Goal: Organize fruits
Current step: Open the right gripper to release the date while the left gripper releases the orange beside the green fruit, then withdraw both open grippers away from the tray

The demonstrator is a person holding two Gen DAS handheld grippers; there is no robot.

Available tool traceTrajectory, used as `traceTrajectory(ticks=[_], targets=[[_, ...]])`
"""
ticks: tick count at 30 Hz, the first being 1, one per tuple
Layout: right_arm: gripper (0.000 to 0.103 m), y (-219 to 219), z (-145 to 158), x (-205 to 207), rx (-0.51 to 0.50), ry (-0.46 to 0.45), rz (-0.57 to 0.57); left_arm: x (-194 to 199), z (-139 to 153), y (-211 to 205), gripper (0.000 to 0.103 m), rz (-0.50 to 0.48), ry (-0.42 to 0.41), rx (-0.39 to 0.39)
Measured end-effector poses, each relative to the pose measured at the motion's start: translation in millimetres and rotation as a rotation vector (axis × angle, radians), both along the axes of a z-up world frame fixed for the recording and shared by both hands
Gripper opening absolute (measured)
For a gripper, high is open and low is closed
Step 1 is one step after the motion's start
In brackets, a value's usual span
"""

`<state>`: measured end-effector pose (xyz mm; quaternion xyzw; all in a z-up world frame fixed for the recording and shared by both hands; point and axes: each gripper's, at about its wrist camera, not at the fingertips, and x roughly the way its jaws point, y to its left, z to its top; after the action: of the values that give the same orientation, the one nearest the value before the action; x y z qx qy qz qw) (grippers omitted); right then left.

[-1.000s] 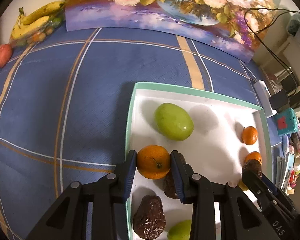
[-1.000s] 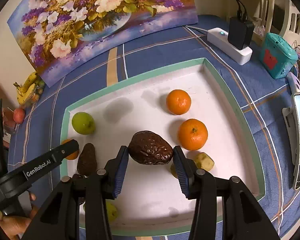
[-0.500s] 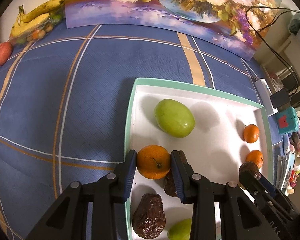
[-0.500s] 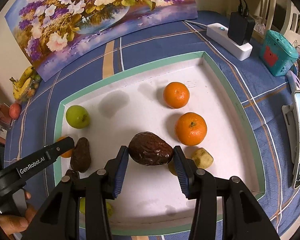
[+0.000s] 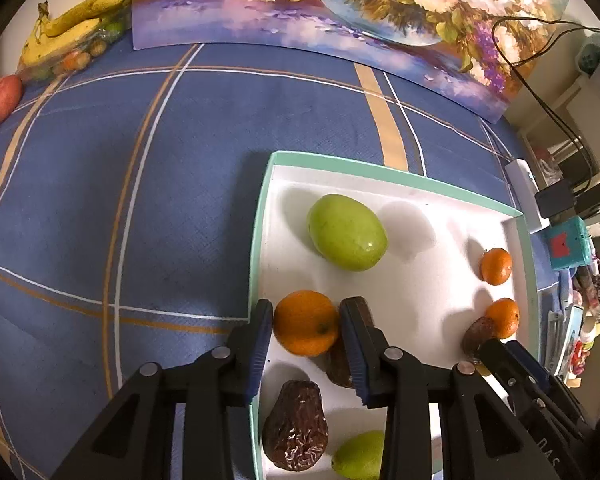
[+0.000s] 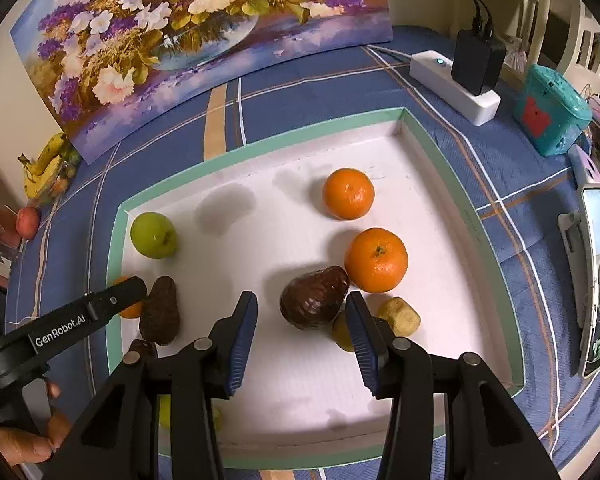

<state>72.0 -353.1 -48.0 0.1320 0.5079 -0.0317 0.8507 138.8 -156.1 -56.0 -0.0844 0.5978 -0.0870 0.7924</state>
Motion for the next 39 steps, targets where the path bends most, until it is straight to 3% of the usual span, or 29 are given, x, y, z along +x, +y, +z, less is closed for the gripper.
traceTrajectory(ticks=[13, 15, 16, 17, 18, 19, 22, 28, 39], targets=[[0.048, 3, 10, -4, -0.004, -0.03, 0.002, -9, 24, 12, 0.039, 0.005, -0.04, -0.008], [0.048, 4, 11, -5, -0.004, -0.034, 0.003, -11, 28, 18, 0.046, 0.023, -0.05, 0.012], [0.048, 4, 11, -5, -0.01, -0.034, 0.002, -11, 29, 23, 0.059, 0.035, -0.055, 0.021], [0.048, 5, 11, -5, -0.012, -0.035, 0.001, -12, 30, 27, 0.064, 0.047, -0.062, 0.028], [0.05, 5, 11, -5, -0.013, -0.035, 0.001, -14, 31, 31, 0.064, 0.06, -0.068, 0.033], [0.053, 5, 11, -6, -0.015, -0.034, 0.0, -15, 32, 36, 0.065, 0.072, -0.072, 0.039], [0.063, 7, 11, -7, -0.025, -0.035, -0.006, -18, 30, 54, 0.083, 0.117, -0.082, 0.07], [0.081, 11, 11, -8, -0.042, -0.051, -0.003, -28, 19, 83, 0.101, 0.166, -0.074, 0.128], [0.085, 42, 2, -8, -0.087, -0.036, 0.097, -46, 24, 112, 0.103, 0.177, -0.103, 0.15]])
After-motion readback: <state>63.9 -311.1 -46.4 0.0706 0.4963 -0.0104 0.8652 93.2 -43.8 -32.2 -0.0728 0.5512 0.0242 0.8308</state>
